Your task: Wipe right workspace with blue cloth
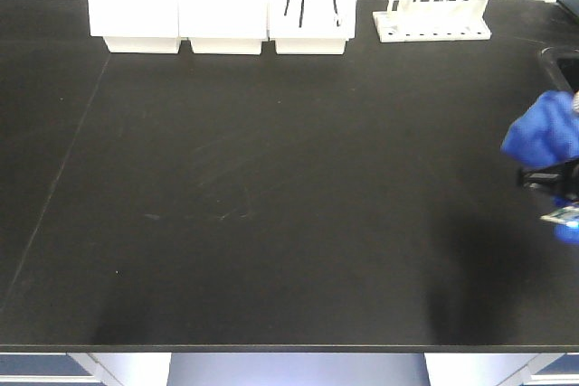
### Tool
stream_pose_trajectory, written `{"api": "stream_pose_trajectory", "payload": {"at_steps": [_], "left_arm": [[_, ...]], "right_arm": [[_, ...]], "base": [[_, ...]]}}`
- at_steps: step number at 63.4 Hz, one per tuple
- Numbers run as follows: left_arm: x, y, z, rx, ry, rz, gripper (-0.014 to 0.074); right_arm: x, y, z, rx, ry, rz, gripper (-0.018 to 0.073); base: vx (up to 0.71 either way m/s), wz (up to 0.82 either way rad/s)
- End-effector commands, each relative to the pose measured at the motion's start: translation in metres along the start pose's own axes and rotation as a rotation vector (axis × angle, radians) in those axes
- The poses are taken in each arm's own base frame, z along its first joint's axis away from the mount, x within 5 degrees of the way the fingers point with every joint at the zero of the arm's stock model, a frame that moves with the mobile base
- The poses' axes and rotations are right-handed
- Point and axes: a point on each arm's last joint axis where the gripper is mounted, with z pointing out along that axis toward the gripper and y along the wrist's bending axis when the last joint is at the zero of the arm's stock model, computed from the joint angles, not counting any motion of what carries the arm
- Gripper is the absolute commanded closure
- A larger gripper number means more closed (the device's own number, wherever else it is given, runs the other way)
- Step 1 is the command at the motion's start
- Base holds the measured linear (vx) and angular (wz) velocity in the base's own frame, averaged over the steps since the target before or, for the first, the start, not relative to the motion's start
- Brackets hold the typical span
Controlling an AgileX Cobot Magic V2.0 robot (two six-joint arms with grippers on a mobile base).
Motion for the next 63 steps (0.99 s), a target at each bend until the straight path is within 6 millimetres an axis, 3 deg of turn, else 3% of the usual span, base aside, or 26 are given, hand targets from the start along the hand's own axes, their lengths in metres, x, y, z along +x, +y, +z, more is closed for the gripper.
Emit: {"api": "stream_pose_trajectory", "payload": {"at_steps": [1,16,30,43,63], "left_arm": [[0.002,0.0,0.0,0.013,-0.068,-0.015,0.0602],[0.002,0.0,0.0,0.013,-0.068,-0.015,0.0602],[0.002,0.0,0.0,0.013,-0.068,-0.015,0.0602],[0.002,0.0,0.0,0.013,-0.068,-0.015,0.0602],[0.002,0.0,0.0,0.013,-0.068,-0.015,0.0602]], "right_arm": [[-0.015,-0.006,-0.029,0.006,-0.112,0.02,0.0564],[-0.01,-0.014,-0.086,-0.017,-0.205,0.034,0.0561],[0.007,-0.012,-0.119,-0.101,-0.189,-0.019,0.056],[0.013,-0.01,-0.13,-0.157,-0.189,0.041,0.056],[0.018,-0.01,-0.129,-0.155,-0.134,0.043,0.0559]], "base": [[0.0,0.0],[0.0,0.0],[0.0,0.0],[0.0,0.0],[0.0,0.0]]}}
